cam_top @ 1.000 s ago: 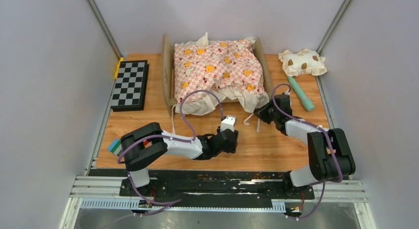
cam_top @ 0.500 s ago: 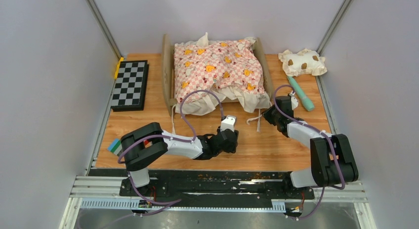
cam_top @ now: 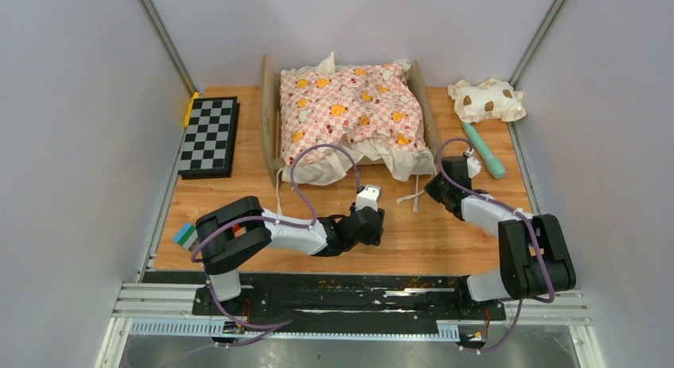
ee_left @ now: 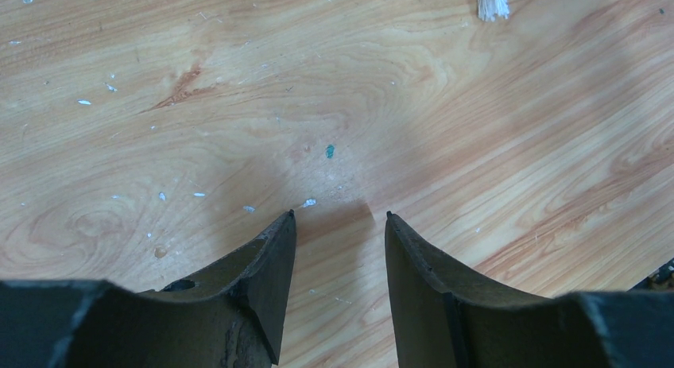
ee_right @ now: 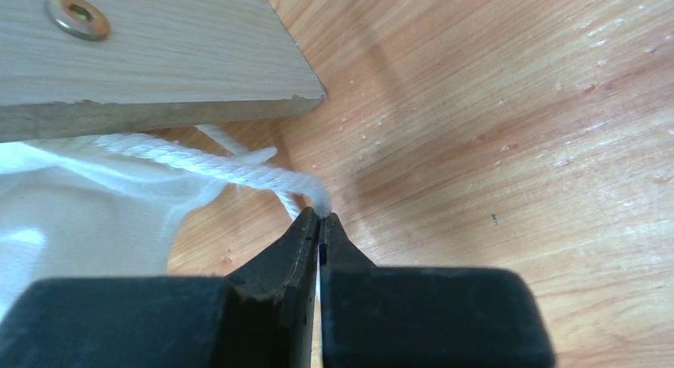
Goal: Set up the pet bed
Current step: Tie the ropes to the bed frame.
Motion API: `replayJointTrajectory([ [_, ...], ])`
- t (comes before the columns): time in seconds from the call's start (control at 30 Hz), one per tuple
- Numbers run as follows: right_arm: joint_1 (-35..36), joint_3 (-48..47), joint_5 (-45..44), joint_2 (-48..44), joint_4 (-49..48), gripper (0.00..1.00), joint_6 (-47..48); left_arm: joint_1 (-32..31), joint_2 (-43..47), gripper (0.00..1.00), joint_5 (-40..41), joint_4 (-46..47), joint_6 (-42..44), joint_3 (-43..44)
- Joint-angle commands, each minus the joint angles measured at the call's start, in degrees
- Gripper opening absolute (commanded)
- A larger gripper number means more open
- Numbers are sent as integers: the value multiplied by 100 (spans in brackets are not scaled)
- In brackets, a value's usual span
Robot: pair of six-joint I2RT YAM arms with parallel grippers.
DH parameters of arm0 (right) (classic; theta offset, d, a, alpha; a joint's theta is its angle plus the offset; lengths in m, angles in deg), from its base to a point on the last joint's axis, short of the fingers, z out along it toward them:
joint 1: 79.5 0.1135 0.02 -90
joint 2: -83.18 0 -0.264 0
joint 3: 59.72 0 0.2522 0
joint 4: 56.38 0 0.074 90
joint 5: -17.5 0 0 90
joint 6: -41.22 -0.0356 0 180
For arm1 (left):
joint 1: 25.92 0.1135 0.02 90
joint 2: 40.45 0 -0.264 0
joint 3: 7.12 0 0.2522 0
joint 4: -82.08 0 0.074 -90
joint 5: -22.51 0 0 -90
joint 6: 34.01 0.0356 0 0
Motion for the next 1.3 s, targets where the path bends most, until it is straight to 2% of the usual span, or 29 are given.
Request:
replayJointTrajectory([
  [0.0,50,-48,-225,90,18,3,165,18,-159,53,-55,-216,-37,36],
  [0.37,59,-10,129,17,-285,2,-104,18,-144,53,-71,-213,-16,45],
  [0.63,57,207,129,-237,-735,0,-997,18,-54,53,-105,-323,34,13],
  [0.97,54,160,-119,26,-754,0,-1826,22,147,54,-32,-518,134,-38],
  [1.2,53,219,-446,-172,-487,0,-1611,22,124,54,-27,-486,126,-45],
  [1.27,57,216,-447,-174,-477,8,-1416,21,83,53,-58,-459,118,-28],
])
